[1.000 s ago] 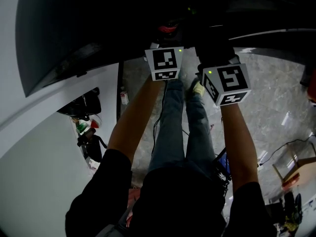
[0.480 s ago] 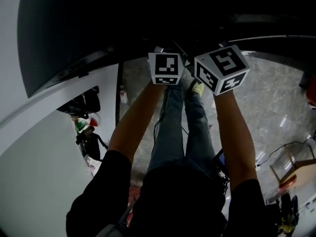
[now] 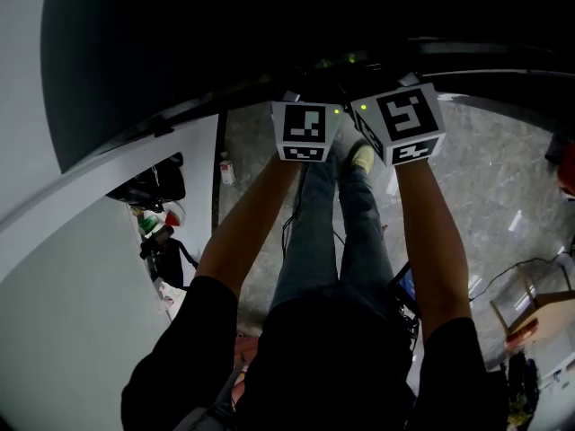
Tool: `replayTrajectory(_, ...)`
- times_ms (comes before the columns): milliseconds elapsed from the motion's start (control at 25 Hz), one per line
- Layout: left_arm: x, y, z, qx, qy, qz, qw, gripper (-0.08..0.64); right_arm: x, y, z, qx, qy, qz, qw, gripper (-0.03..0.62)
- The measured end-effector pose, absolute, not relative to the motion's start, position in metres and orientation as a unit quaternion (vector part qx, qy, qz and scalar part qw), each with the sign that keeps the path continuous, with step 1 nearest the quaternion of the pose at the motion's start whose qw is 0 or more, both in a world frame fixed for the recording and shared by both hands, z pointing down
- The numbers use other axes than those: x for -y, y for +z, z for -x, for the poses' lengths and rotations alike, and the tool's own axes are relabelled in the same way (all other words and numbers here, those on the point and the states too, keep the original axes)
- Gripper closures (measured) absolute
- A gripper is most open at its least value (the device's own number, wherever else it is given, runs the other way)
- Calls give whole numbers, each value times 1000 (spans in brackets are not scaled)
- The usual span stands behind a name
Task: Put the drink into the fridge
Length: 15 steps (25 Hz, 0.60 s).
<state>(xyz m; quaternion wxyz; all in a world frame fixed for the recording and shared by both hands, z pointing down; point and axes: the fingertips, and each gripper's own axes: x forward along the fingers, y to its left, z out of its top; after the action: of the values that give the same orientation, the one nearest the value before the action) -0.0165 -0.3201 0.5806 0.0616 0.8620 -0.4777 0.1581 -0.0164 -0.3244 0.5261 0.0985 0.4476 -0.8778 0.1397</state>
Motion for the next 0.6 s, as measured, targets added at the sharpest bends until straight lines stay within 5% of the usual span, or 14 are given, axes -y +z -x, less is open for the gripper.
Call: replayTrajectory(600, 305, 582, 33, 485, 163, -857, 66, 137, 337, 526, -4, 856, 83, -496, 122, 303)
